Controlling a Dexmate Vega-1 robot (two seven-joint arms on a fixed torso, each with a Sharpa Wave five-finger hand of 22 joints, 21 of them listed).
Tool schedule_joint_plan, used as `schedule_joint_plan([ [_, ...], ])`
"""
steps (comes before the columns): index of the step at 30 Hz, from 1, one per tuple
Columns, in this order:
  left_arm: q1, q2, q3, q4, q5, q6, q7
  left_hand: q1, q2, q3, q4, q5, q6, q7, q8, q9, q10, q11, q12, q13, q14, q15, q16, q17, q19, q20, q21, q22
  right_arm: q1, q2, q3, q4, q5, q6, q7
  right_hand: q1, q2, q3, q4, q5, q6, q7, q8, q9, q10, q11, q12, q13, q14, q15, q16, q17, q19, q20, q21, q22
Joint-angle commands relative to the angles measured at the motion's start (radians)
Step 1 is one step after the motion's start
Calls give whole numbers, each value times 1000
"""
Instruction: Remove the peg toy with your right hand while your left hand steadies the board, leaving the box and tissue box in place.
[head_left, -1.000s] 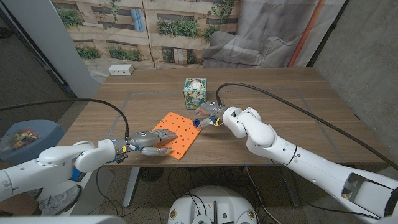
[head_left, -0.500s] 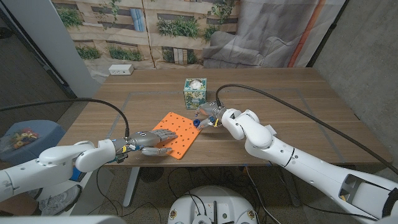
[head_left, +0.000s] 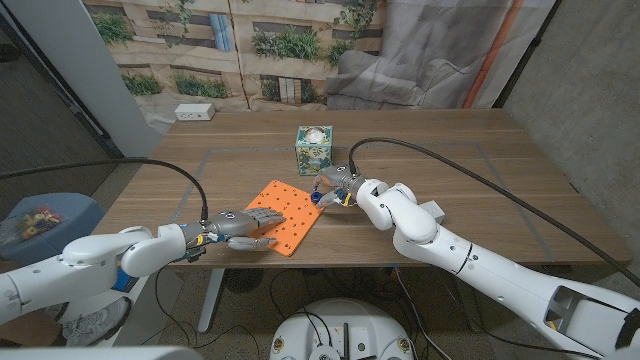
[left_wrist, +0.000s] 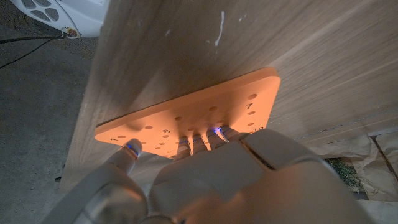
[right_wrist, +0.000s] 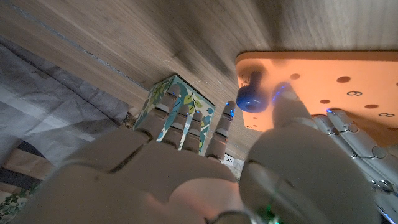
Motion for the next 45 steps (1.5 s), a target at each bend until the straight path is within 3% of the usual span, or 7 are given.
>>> schedule_joint_plan([
  [1,2,0,2,0,0,-3,-6,13,98,10,-4,-1,13,1,5,4,12,-2,9,2,7,-31,4,4,19,-94,8,5,-13,4,-2,14,24,-19,-82,27,7,9,-1,-4,28,-2,18,7,22,-6,7,2,21,-8,10,6,21,-6,6,6],
  [8,-2,-6,4,3,1,-4,-8,16,98,14,-8,-1,16,1,6,4,13,-2,9,2,9,-31,4,3,20,-94,8,5,-14,0,-9,16,25,-27,-103,53,8,9,0,-8,80,-2,50,14,44,-14,8,1,42,-21,19,8,42,-15,6,6],
  [31,-14,-19,9,-2,2,1,-32,22,98,28,-18,-4,24,1,6,5,20,-2,9,2,15,-32,4,3,27,-94,8,5,-12,-7,-21,35,39,-20,-173,106,14,9,1,-12,179,-3,111,32,86,-29,12,1,75,-43,33,11,83,-28,8,7],
  [45,-11,-20,10,-3,3,3,-30,25,98,34,-22,-5,27,1,6,5,23,-3,9,2,17,-33,4,3,30,-94,8,5,-11,-6,-19,36,57,-17,-177,154,47,20,3,-10,245,-6,150,44,108,-38,12,-1,83,-54,39,14,99,-36,5,7],
])
